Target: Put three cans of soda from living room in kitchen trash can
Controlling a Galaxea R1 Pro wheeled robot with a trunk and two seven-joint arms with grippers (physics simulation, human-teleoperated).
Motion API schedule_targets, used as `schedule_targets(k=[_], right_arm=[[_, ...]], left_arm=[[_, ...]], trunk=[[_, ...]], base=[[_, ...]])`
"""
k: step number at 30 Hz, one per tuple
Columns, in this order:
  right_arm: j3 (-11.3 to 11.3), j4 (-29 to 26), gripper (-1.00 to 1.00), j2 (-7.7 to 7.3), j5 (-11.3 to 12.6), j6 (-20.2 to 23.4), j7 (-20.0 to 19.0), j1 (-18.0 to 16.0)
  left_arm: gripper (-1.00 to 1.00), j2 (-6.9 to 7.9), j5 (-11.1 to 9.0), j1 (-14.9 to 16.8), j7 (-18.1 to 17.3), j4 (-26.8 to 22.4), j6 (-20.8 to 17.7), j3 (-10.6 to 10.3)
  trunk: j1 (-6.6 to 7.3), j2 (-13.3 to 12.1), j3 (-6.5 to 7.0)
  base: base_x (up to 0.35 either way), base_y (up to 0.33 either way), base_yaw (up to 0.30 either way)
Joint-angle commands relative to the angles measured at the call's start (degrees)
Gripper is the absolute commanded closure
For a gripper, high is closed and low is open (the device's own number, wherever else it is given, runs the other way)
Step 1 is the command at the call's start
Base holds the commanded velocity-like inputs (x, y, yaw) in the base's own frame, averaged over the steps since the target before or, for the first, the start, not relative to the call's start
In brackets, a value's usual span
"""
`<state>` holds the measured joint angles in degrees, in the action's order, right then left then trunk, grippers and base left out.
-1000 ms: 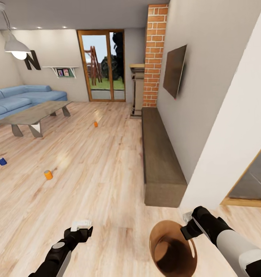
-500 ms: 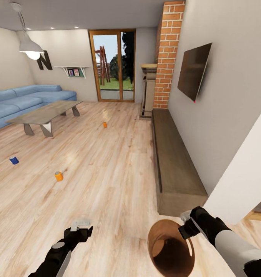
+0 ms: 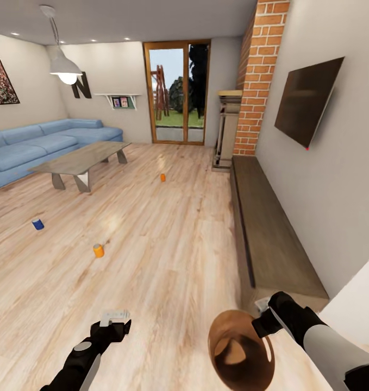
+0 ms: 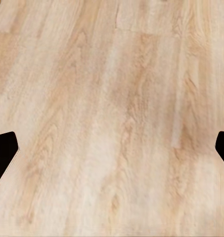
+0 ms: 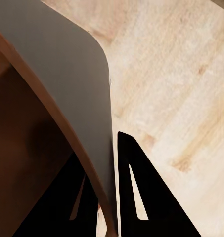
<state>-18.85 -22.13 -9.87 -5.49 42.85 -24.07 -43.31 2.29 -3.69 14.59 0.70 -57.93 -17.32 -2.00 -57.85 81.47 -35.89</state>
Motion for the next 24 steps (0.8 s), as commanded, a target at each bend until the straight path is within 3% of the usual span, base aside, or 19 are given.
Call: schedule_targets(k=[1,16,24], right_arm=[[0.1,0.0,1.00,0.02,0.9,0.2,-0.2,0.0],[0.1,0.0,1.00,0.01,1.3,-0.1,-0.6,0.0],[0.1,0.0,1.00,0.28,1.3,-0.1,-0.2,0.0]], left_arm=[[-1.00,0.00,0.0,0.0,0.0,0.0,0.0,0.0],[-1.00,0.00,0.0,0.0,0.0,0.0,0.0,0.0],[-1.00,0.00,0.0,0.0,0.0,-0.2,0.0,-0.1]], trunk=[[0.00,0.0,0.00],[0.00,0.0,0.00],[0.00,0.0,0.00]], base=[[0.222,0.157,0.010],[0.211,0.140,0.002],[0.059,0.022,0.000]])
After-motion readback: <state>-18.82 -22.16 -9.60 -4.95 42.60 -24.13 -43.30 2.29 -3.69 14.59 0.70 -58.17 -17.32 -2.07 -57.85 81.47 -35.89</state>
